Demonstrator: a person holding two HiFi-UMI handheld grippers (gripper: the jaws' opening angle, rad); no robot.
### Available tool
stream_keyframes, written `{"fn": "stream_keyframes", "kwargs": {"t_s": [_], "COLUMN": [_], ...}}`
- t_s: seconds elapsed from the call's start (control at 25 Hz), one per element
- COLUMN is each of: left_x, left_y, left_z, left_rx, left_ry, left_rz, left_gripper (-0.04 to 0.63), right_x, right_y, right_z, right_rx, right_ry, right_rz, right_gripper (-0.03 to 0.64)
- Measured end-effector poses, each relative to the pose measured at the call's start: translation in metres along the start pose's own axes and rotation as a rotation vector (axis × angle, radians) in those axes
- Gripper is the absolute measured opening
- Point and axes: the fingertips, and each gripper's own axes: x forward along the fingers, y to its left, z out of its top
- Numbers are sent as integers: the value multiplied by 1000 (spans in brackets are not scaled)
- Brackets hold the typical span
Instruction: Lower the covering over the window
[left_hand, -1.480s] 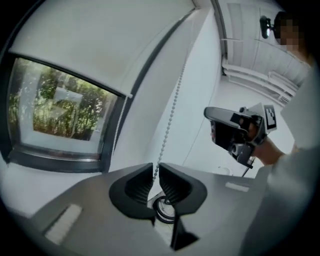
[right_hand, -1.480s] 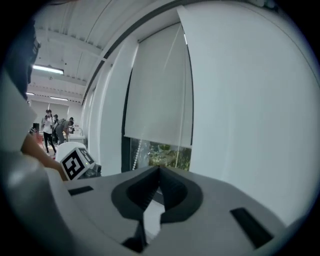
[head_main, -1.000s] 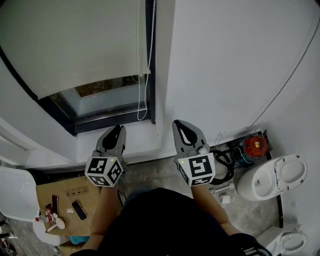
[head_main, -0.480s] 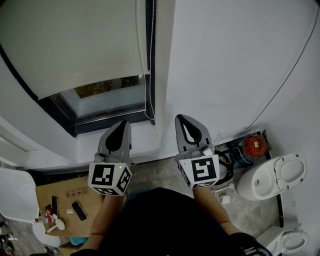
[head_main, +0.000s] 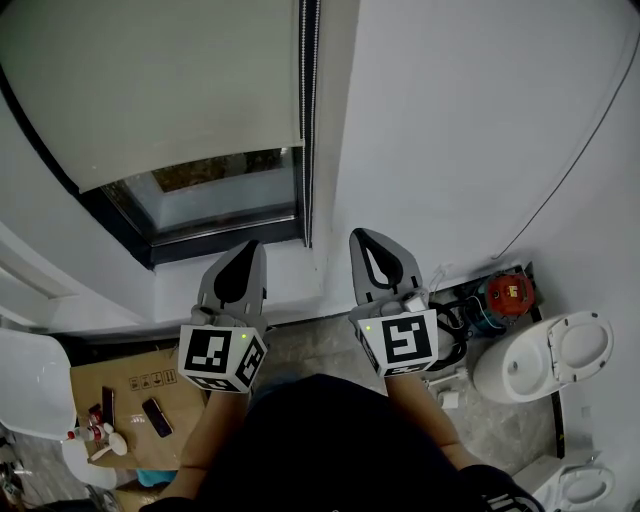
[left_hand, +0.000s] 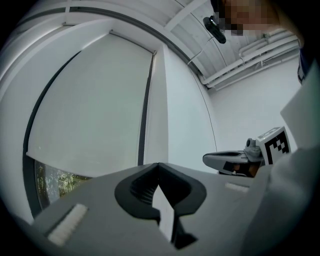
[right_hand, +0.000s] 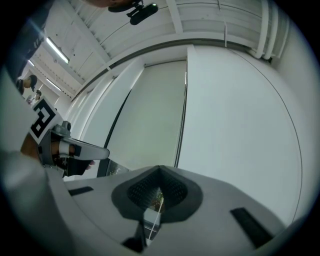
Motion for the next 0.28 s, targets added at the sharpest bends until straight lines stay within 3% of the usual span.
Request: {"fn": "stream_keyframes", "kwargs": {"t_s": [0.28], "left_x": [4], "left_y": [-10], "left_z": [2], "left_rx": [1], "left_ry": [-2], "left_rz": [-21], "left_gripper": [11], "right_x": [-3], "right_y": [-5], "right_z": [-1], "right_rx": [0], "right_ry": [-1], "right_rz": [-7], "right_gripper": [12]}}
